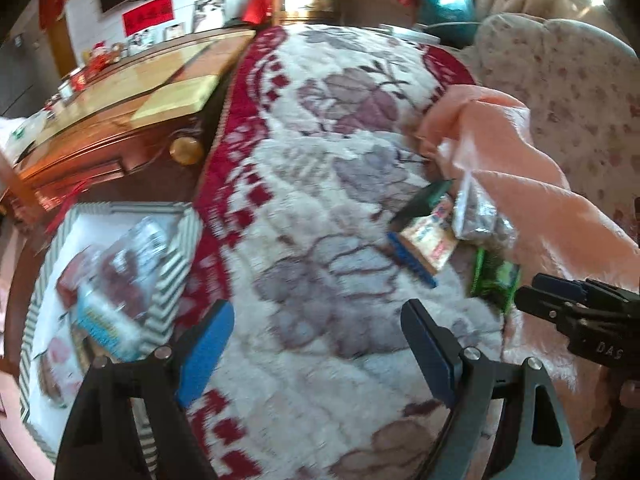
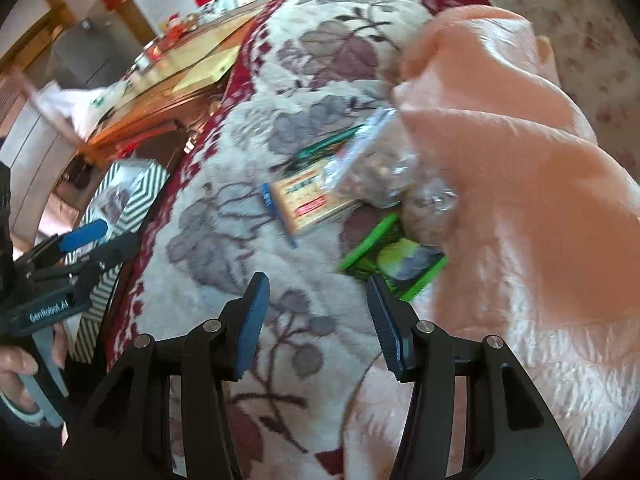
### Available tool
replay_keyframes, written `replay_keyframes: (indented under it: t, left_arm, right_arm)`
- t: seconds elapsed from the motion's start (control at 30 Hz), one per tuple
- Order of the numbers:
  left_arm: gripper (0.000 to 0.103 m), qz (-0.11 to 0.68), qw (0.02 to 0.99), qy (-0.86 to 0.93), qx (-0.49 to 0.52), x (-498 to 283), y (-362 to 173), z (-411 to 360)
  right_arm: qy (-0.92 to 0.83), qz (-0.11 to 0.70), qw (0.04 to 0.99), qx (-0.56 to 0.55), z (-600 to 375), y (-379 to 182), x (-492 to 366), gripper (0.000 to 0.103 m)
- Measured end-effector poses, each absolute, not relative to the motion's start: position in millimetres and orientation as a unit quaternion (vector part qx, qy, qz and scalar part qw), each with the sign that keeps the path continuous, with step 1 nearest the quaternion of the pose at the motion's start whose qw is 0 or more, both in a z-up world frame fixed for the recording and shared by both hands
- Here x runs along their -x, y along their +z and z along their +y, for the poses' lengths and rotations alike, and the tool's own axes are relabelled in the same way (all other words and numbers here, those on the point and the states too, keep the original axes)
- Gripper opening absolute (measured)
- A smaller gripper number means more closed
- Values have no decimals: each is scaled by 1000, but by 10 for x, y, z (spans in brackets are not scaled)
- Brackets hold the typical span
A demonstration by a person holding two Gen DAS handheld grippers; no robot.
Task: Organize snacks
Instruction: 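Move both tools back over the remaining snacks on the bedspread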
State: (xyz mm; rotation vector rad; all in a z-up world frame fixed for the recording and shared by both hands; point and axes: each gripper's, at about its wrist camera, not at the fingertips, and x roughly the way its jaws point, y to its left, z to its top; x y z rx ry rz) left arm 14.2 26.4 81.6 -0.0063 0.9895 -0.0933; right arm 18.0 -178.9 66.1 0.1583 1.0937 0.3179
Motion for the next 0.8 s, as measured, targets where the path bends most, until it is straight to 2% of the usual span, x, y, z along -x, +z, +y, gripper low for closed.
replay_keyframes:
  t: [0.17, 0.8]
  left_arm:
    - [87, 486, 870, -82, 2, -316, 742, 71]
    - [87, 525, 842, -115, -49, -1189, 382, -523]
  right_arm:
    - [132, 520, 842, -48, -1866, 593, -231, 51]
    - [123, 542, 827, -89, -2095, 418, -321, 52]
